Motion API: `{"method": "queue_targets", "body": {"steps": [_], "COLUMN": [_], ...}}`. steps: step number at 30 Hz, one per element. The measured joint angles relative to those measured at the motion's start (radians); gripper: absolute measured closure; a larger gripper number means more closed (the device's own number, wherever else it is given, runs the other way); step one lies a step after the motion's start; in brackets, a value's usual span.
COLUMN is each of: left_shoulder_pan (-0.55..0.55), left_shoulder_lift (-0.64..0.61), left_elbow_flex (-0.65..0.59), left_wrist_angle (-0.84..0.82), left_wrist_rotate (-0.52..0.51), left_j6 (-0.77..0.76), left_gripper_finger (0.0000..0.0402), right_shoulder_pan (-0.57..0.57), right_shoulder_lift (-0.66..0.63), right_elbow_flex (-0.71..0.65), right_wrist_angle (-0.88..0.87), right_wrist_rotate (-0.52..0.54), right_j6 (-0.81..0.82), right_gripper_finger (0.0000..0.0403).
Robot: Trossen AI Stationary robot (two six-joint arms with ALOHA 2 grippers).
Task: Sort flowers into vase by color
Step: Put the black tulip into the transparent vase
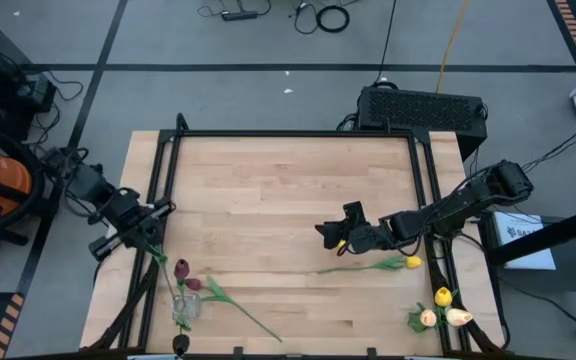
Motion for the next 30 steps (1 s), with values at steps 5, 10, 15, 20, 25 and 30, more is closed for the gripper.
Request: {"method": "queue_targets", "body": {"steps": [5,10,15,20,25,30], "left_shoulder_pan": [-0.044,-0.095,-0.146,-0.202,-0.255,-0.296], "left_shoulder_lift": [0.003,0.004,0.003,0.008,0.026,0.064], "left_elbow_flex": [-0.058,-0.091,-0.122,-0.187,-0.229,-0.234], "left_wrist_angle": [0.079,0.079,0.083,0.115,0.133,0.126], "left_wrist_rotate": [-0.013,-0.049,-0.108,-0.159,-0.179,-0.153], "left_j6": [0.045,0.076,0.099,0.09,0.09,0.091], "left_gripper_finger": [0.04,0.04,0.04,0.04,0.04,0.0386], "right_shoulder_pan": [0.0,0.0,0.0,0.0,0.0,0.0], "right_shoulder_lift": [0.0,0.0,0.0,0.0,0.0,0.0], "right_elbow_flex": [0.0,0.0,0.0,0.0,0.0,0.0], "right_wrist_angle": [0.013,0.025,0.026,0.026,0.026,0.026], "right_wrist_rotate": [-0.001,-0.001,-0.005,-0.005,-0.005,-0.034], "right_j6": [0.0,0.0,0.009,0.032,0.055,0.054], "right_gripper_finger": [0.0195,0.0195,0.0195,0.0195,0.0195,0.0195]}}
